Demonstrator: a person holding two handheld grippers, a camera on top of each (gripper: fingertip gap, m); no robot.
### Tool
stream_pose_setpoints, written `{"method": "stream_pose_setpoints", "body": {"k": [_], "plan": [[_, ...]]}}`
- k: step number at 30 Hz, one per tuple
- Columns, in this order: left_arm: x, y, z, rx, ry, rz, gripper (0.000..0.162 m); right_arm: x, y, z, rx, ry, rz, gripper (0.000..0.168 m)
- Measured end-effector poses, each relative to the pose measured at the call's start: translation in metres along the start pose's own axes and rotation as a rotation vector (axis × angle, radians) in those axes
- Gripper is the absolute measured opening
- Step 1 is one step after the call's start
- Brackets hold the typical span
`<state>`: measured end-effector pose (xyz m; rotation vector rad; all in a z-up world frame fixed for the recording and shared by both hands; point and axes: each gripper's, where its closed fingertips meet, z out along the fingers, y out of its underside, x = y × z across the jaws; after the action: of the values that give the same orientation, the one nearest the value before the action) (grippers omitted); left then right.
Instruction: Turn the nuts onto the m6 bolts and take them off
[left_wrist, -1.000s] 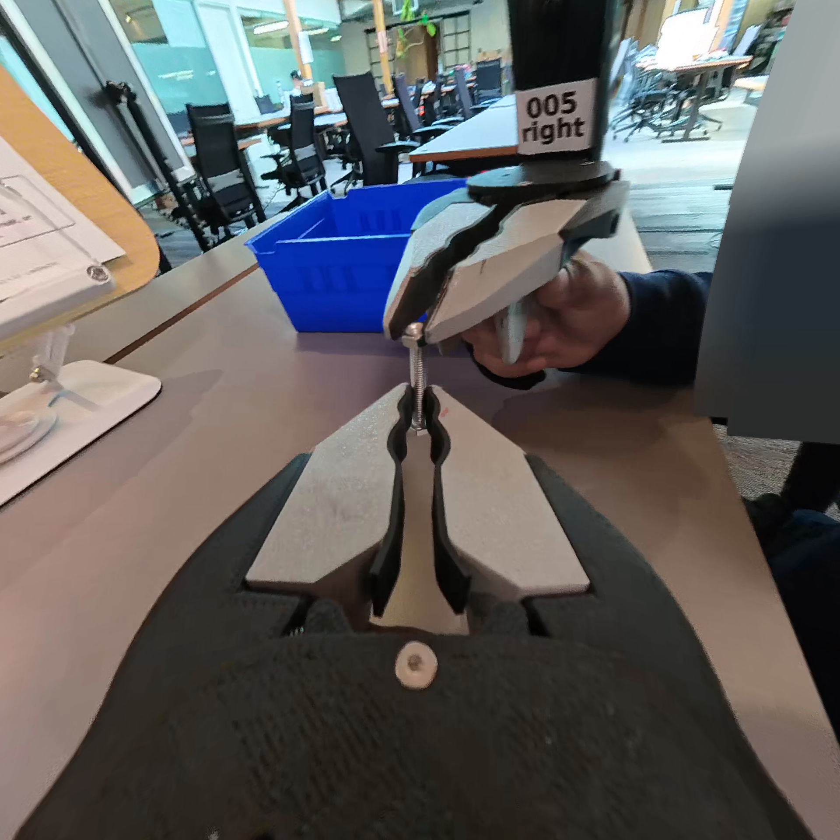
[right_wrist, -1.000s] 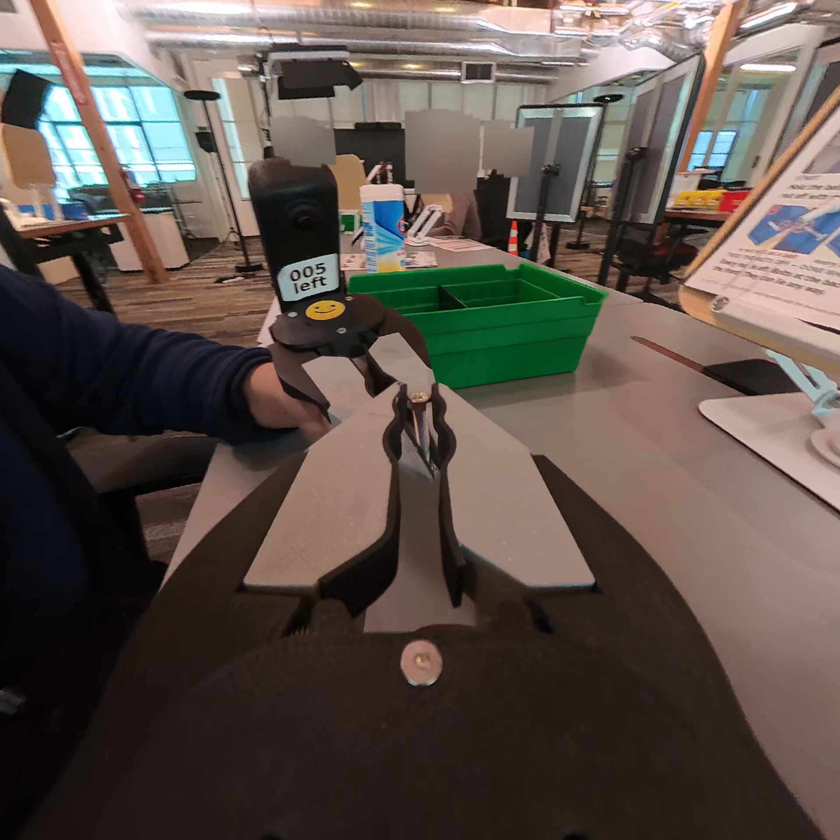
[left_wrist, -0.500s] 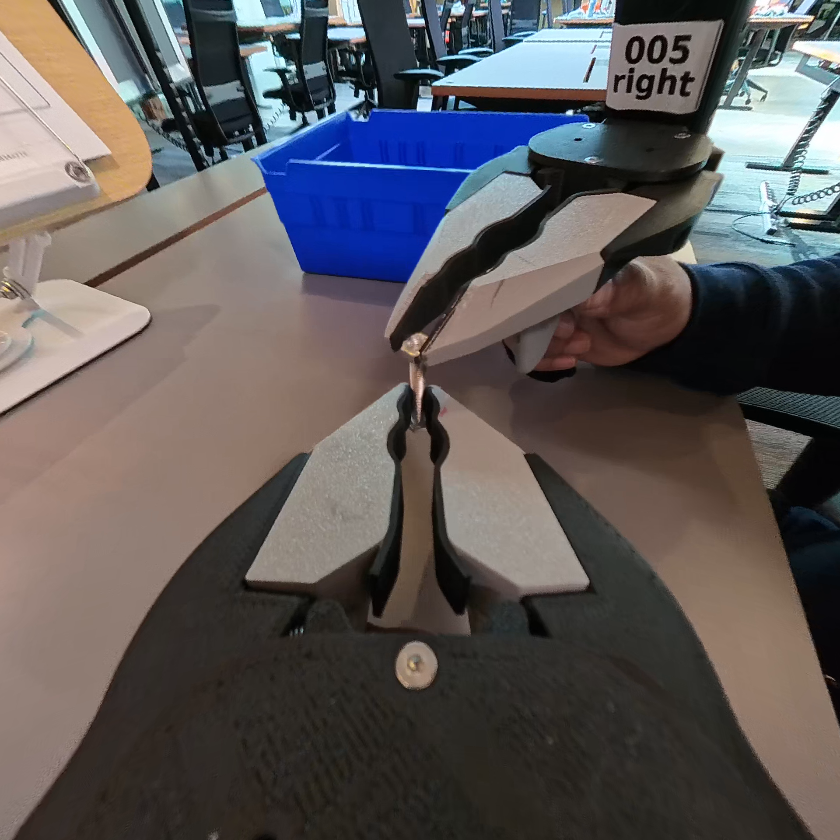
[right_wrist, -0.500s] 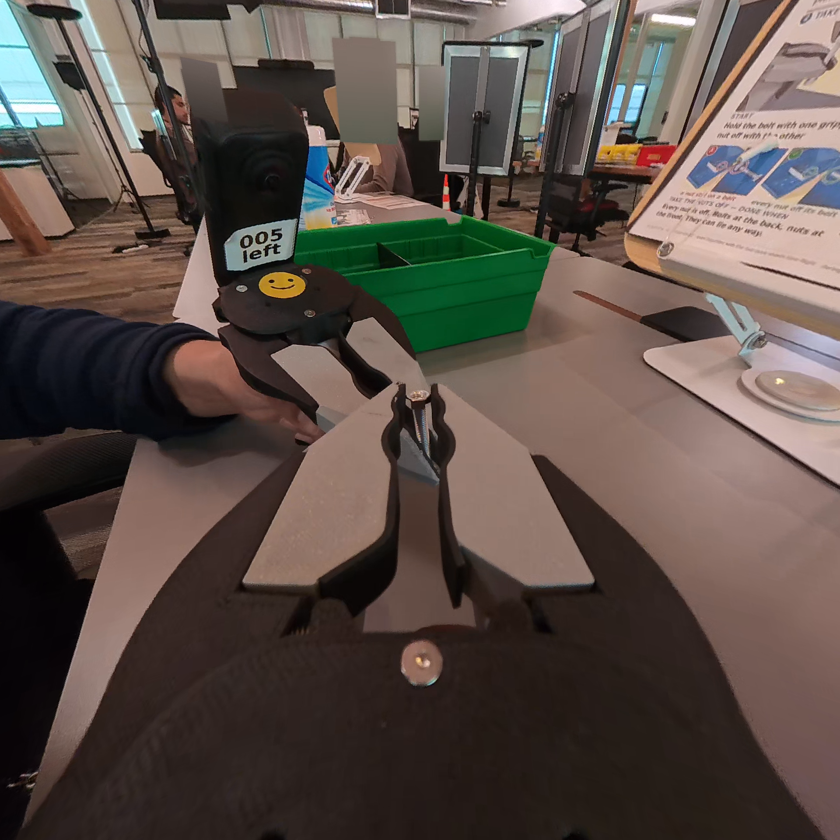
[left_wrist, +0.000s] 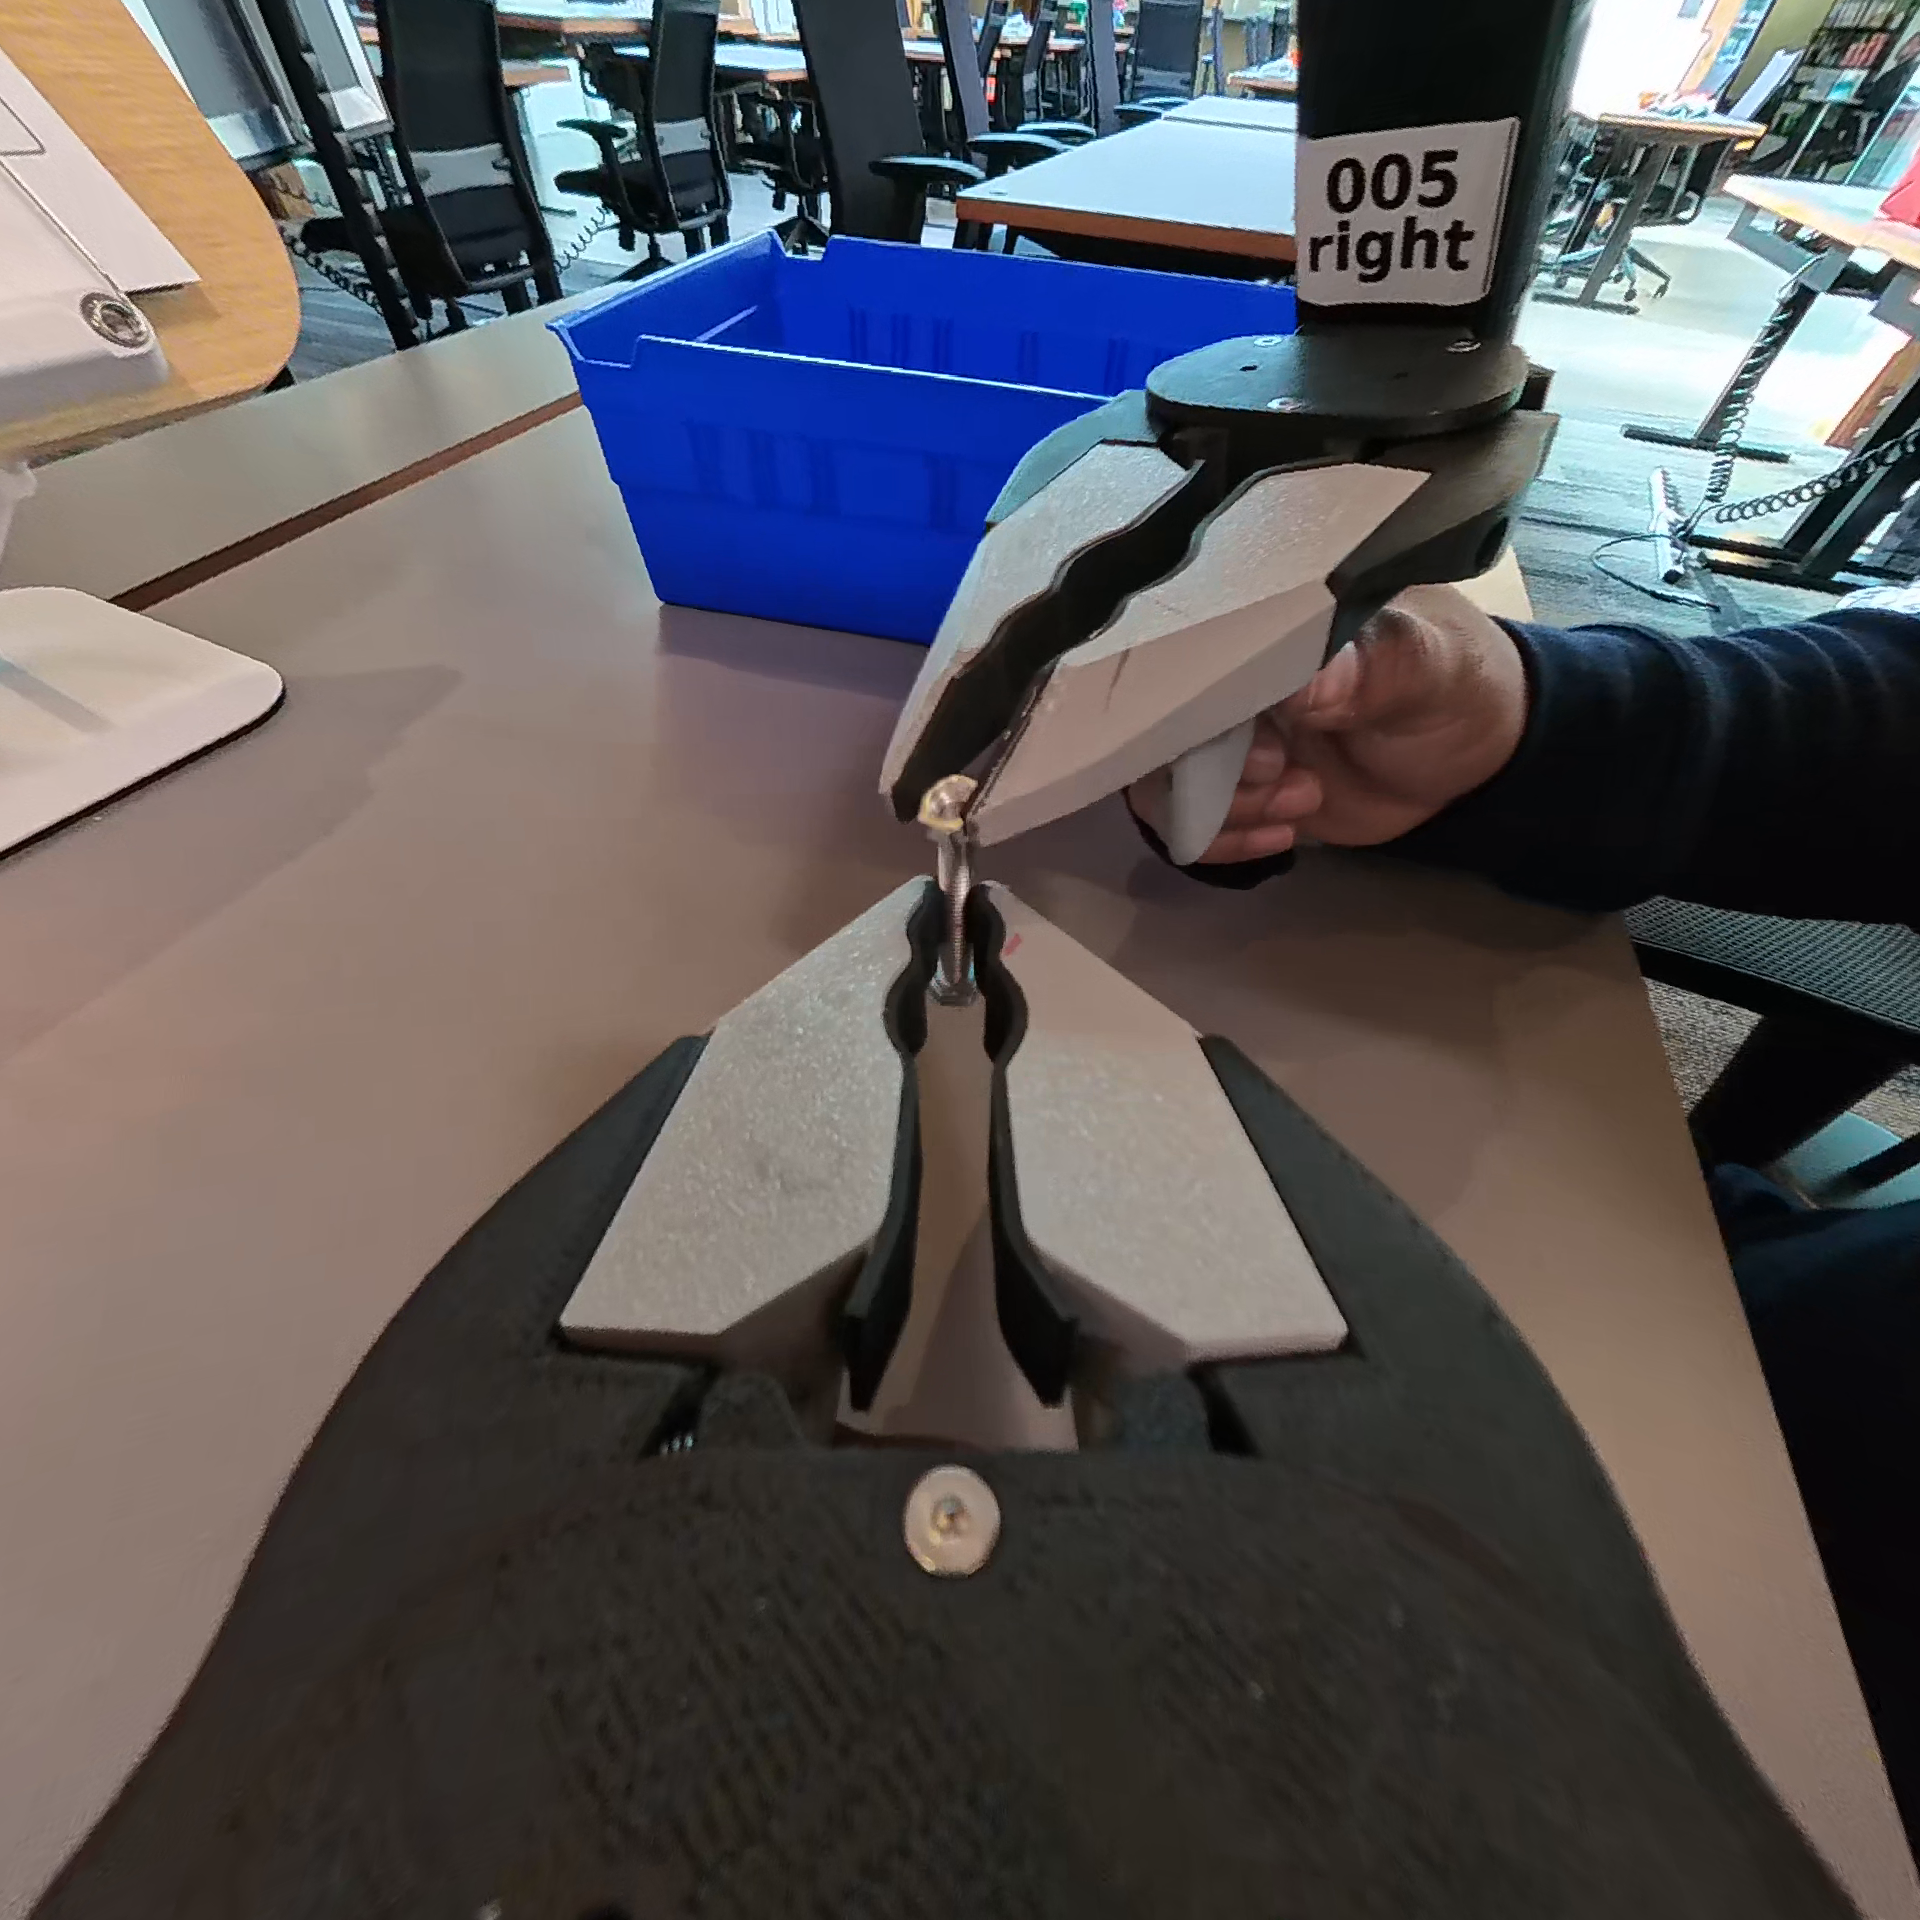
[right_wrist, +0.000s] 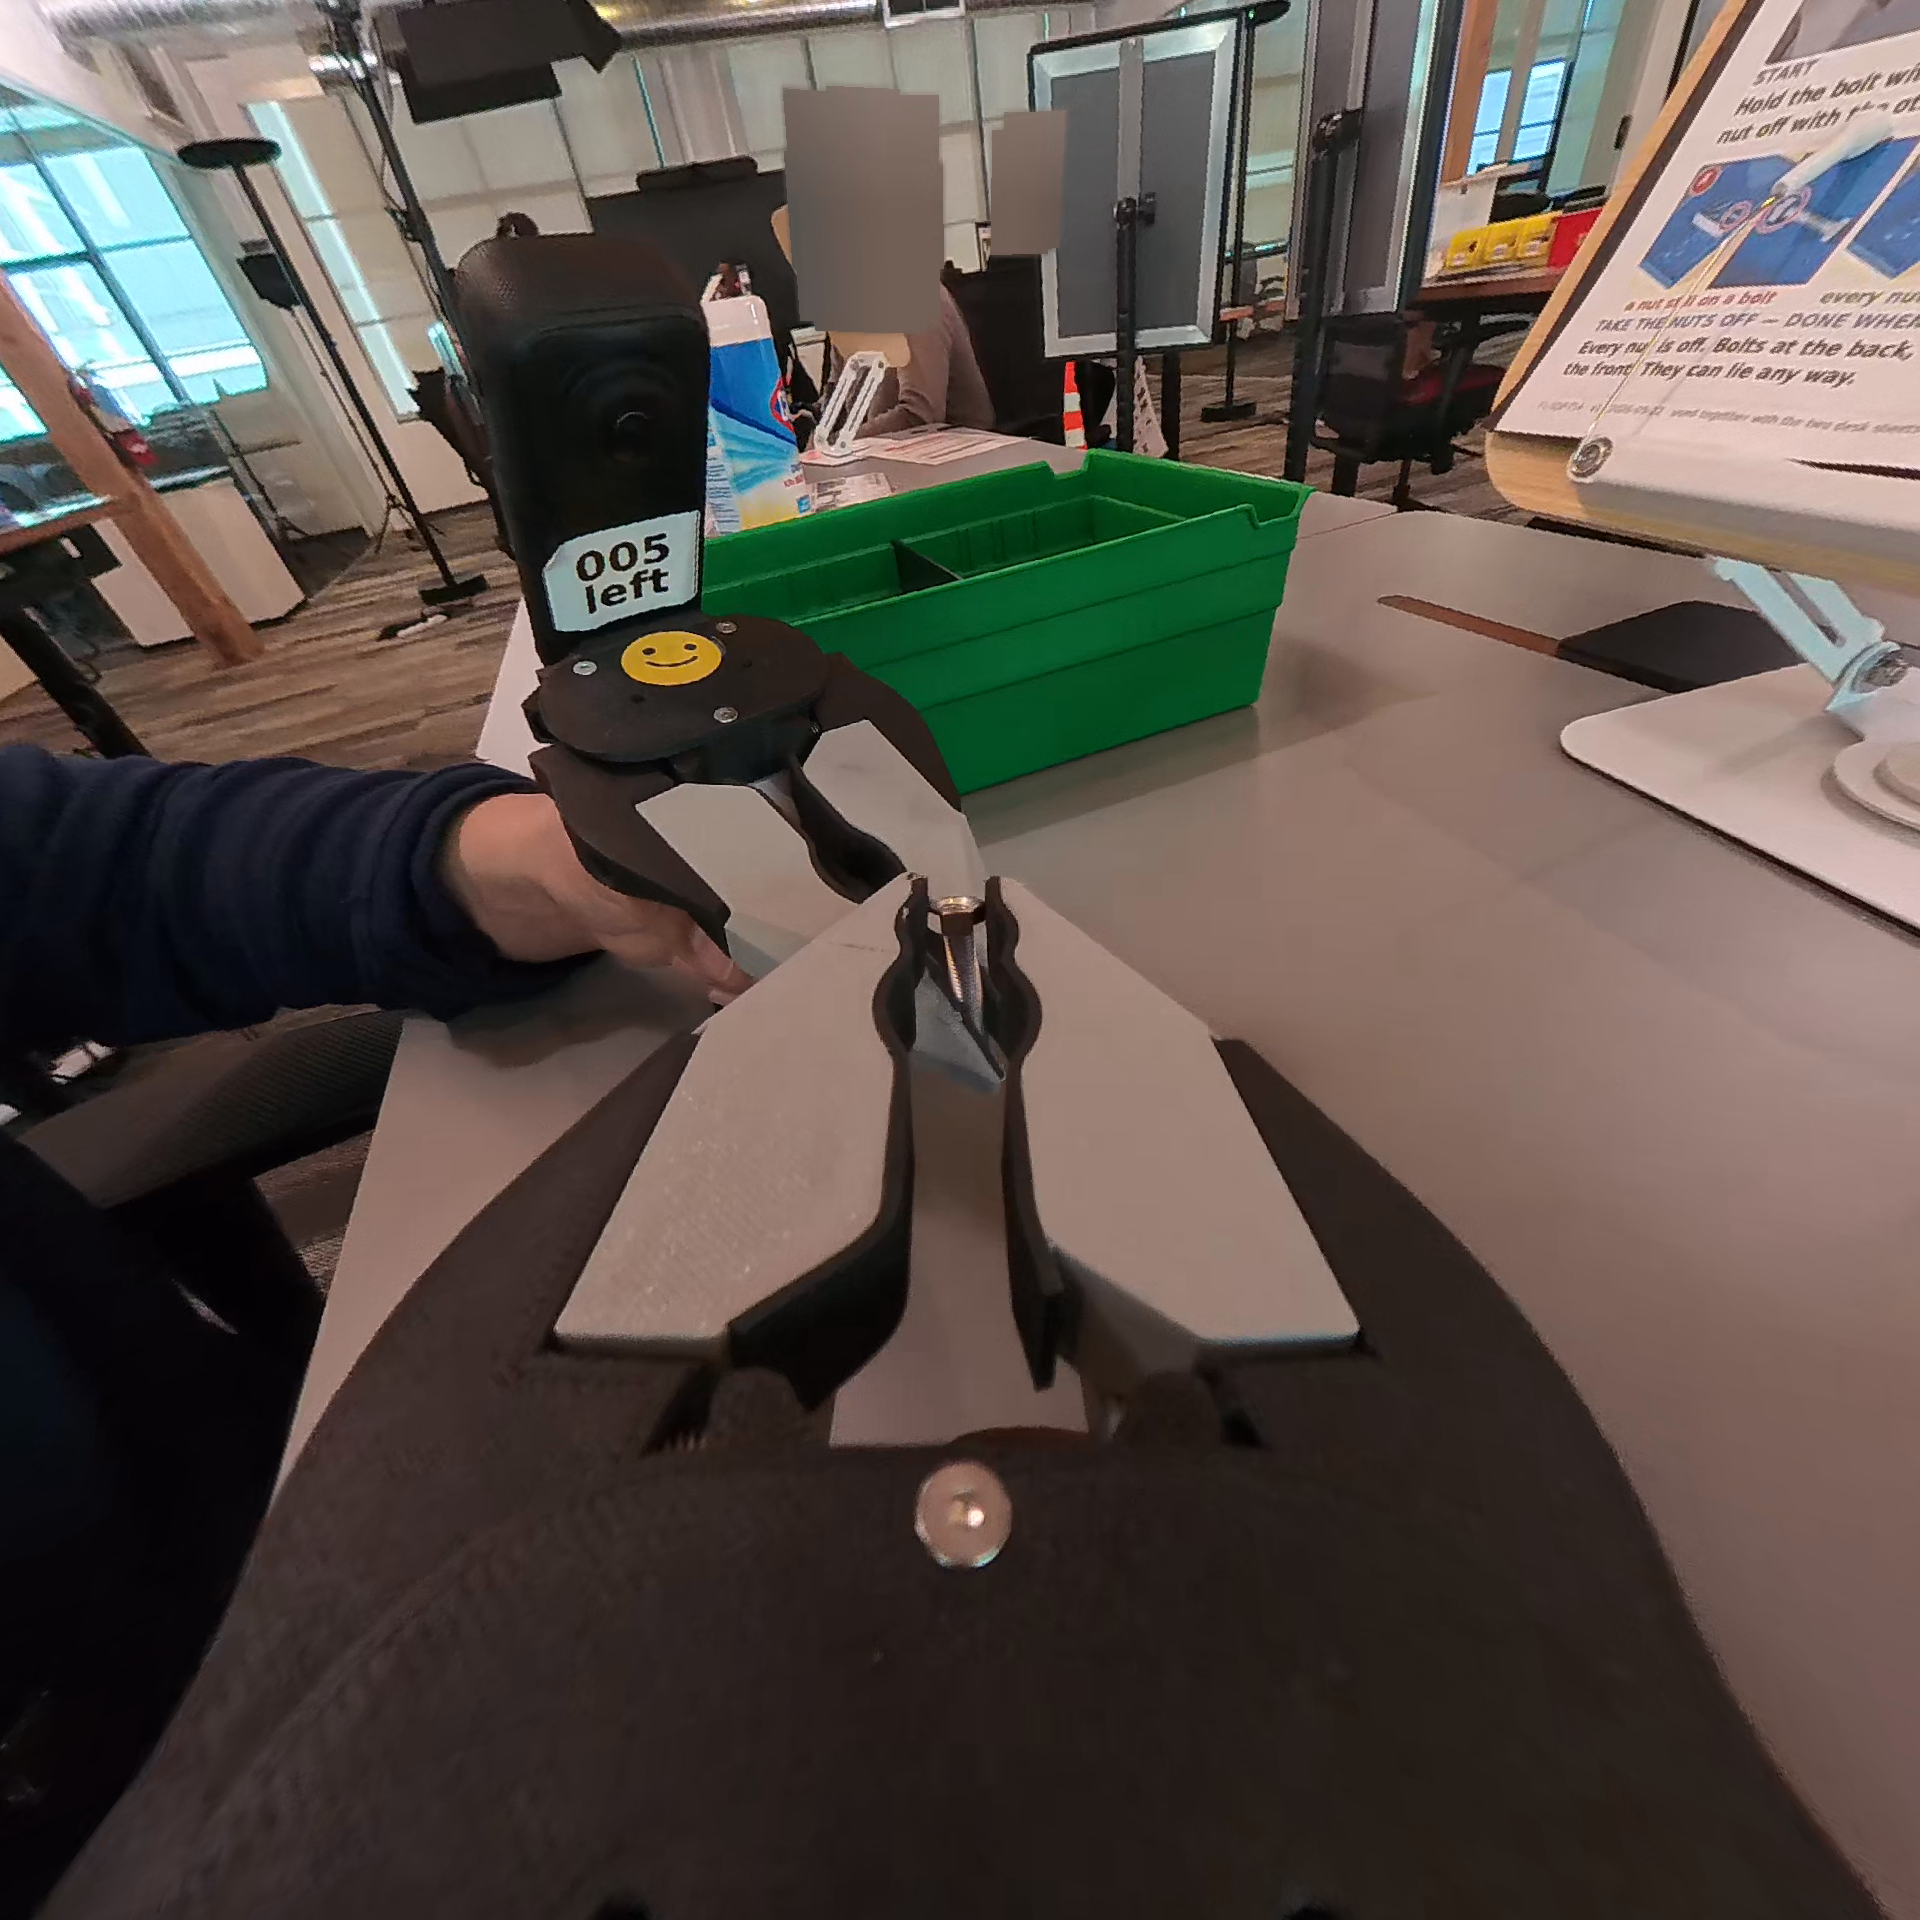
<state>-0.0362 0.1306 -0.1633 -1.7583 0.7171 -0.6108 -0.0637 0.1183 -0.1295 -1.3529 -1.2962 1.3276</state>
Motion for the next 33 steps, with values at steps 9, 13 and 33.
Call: {"method": "stream_pose_setpoints", "body": {"k": [9,13,33], "plan": [[0.000,-0.004,-0.003,0.007,-0.001,0.026,0.003,-0.002,0.001,0.001,-0.008,-0.010,0.001,0.007],[0.000,-0.003,-0.002,0.003,-0.010,0.036,0.003,-0.002,0.001,0.001,-0.004,-0.024,0.016,0.007],[-0.039,0.006,-0.011,-0.035,-0.148,-0.027,0.003,0.050,0.028,-0.013,-0.146,0.208,0.097,0.015]]}}
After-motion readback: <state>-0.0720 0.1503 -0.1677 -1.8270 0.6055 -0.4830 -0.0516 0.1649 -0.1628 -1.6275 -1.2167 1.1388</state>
